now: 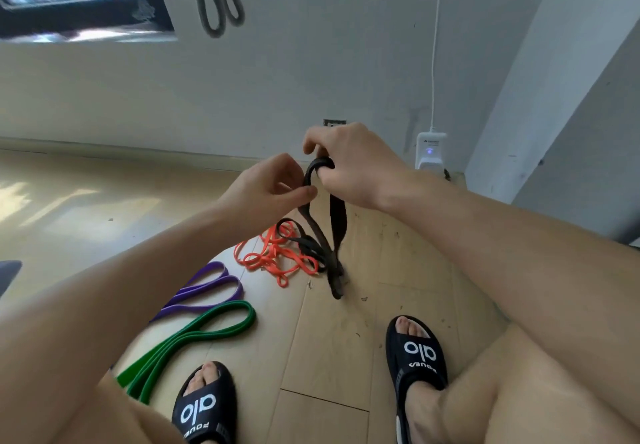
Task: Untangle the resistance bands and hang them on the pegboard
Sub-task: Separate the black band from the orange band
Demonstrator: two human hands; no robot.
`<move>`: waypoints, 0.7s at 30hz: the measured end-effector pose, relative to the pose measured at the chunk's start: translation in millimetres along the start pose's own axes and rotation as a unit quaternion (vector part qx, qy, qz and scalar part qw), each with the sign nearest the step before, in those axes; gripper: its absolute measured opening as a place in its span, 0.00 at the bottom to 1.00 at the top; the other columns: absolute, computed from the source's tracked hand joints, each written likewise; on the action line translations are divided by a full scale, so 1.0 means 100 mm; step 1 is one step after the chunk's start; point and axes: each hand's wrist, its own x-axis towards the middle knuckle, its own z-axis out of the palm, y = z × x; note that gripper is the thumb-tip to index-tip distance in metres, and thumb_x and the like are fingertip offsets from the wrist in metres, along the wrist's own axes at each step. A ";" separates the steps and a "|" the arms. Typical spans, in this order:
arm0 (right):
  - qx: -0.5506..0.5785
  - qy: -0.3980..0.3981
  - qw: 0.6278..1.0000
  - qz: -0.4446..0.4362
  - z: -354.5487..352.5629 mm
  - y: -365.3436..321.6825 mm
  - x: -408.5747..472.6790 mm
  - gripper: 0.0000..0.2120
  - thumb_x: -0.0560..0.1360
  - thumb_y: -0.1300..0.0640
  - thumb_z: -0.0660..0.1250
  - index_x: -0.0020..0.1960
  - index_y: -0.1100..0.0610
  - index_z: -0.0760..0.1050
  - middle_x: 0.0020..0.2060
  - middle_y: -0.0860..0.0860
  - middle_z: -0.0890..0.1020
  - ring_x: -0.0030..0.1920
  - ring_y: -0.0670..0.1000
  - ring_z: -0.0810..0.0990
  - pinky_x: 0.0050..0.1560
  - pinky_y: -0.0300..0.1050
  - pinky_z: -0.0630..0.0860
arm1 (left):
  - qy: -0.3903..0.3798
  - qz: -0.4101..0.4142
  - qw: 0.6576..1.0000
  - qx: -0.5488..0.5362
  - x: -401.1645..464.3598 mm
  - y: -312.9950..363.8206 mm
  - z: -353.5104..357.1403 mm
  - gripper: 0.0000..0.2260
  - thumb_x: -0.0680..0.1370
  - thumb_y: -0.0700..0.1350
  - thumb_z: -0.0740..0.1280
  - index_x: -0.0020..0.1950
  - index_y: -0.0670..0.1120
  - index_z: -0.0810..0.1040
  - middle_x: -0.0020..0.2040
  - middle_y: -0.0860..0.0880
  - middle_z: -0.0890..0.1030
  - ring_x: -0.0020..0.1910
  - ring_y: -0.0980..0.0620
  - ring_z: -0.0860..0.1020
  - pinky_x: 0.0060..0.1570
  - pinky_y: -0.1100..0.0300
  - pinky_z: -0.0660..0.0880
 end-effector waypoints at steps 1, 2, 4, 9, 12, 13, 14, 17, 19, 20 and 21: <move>0.021 0.009 1.000 0.013 0.01 0.00 0.01 0.12 0.75 0.61 0.66 0.58 0.54 0.78 0.48 0.52 0.83 0.48 0.55 0.81 0.49 0.51 0.79 | -0.007 -0.002 1.000 -0.009 0.00 0.01 0.00 0.09 0.77 0.50 0.73 0.55 0.51 0.77 0.48 0.53 0.84 0.47 0.59 0.83 0.52 0.56 0.80; 0.040 0.015 0.999 0.026 0.02 0.00 0.02 0.10 0.75 0.59 0.67 0.55 0.53 0.79 0.46 0.51 0.83 0.47 0.53 0.81 0.48 0.50 0.79 | -0.020 -0.006 1.000 -0.020 0.01 0.00 -0.01 0.11 0.77 0.50 0.73 0.56 0.51 0.77 0.50 0.53 0.84 0.49 0.57 0.83 0.55 0.53 0.81; 0.085 0.008 0.995 0.051 0.03 0.00 0.03 0.06 0.76 0.58 0.68 0.52 0.53 0.80 0.43 0.48 0.82 0.45 0.51 0.80 0.46 0.46 0.78 | -0.055 -0.015 0.997 -0.047 0.01 0.00 -0.02 0.14 0.75 0.49 0.75 0.59 0.51 0.77 0.52 0.50 0.84 0.52 0.54 0.83 0.60 0.49 0.80; 0.233 -0.046 0.967 0.089 0.01 -0.04 0.06 0.07 0.77 0.63 0.66 0.48 0.52 0.80 0.43 0.51 0.83 0.43 0.50 0.82 0.42 0.43 0.80 | -0.097 -0.003 0.989 -0.114 -0.02 -0.01 0.02 0.17 0.72 0.47 0.76 0.59 0.50 0.78 0.51 0.44 0.84 0.52 0.51 0.84 0.59 0.46 0.80; 0.274 -0.070 0.955 0.089 0.01 -0.07 0.06 0.09 0.77 0.65 0.65 0.48 0.52 0.78 0.45 0.53 0.83 0.45 0.51 0.83 0.40 0.41 0.81 | -0.075 -0.002 0.995 -0.066 0.00 -0.02 0.06 0.12 0.76 0.46 0.75 0.57 0.53 0.78 0.49 0.49 0.84 0.48 0.53 0.84 0.53 0.54 0.81; 0.284 -0.076 0.952 0.088 0.01 -0.07 0.06 0.09 0.77 0.65 0.65 0.48 0.52 0.78 0.46 0.53 0.84 0.45 0.52 0.83 0.41 0.42 0.82 | -0.060 -0.002 0.997 -0.056 0.01 -0.03 0.07 0.11 0.76 0.46 0.75 0.56 0.54 0.78 0.49 0.51 0.83 0.48 0.54 0.83 0.50 0.57 0.80; 0.295 -0.080 0.948 0.088 0.01 -0.08 0.07 0.08 0.77 0.65 0.65 0.48 0.52 0.78 0.46 0.54 0.84 0.45 0.52 0.83 0.41 0.42 0.82 | -0.049 -0.001 0.997 -0.055 0.02 -0.04 0.06 0.11 0.76 0.46 0.74 0.56 0.54 0.78 0.48 0.52 0.83 0.48 0.55 0.82 0.49 0.60 0.78; 0.319 -0.089 0.939 0.095 0.00 -0.07 0.07 0.06 0.77 0.64 0.66 0.48 0.53 0.77 0.47 0.57 0.83 0.43 0.52 0.83 0.41 0.42 0.81 | -0.043 0.000 0.998 -0.048 0.03 -0.06 0.03 0.10 0.76 0.46 0.74 0.55 0.54 0.78 0.46 0.55 0.82 0.46 0.58 0.81 0.48 0.61 0.76; 0.329 -0.103 0.933 0.100 0.00 -0.05 0.06 0.06 0.77 0.63 0.67 0.49 0.53 0.78 0.48 0.57 0.83 0.44 0.51 0.82 0.42 0.41 0.81 | -0.051 0.007 0.998 -0.043 0.03 -0.08 0.00 0.09 0.76 0.46 0.73 0.52 0.57 0.77 0.42 0.59 0.81 0.42 0.60 0.80 0.46 0.61 0.75; 0.340 -0.110 0.928 0.104 -0.01 -0.05 0.06 0.06 0.76 0.62 0.67 0.49 0.53 0.78 0.48 0.57 0.82 0.44 0.51 0.81 0.42 0.41 0.80 | -0.055 0.011 0.997 -0.044 0.02 -0.09 -0.01 0.09 0.77 0.46 0.73 0.52 0.57 0.77 0.41 0.59 0.80 0.41 0.60 0.79 0.46 0.60 0.74; 0.353 -0.114 0.922 0.108 -0.01 -0.04 0.06 0.06 0.76 0.61 0.68 0.50 0.53 0.78 0.47 0.56 0.82 0.44 0.51 0.81 0.43 0.42 0.80 | -0.058 0.014 0.997 -0.045 0.03 -0.10 -0.03 0.09 0.77 0.46 0.73 0.52 0.57 0.77 0.41 0.58 0.80 0.42 0.58 0.79 0.47 0.59 0.74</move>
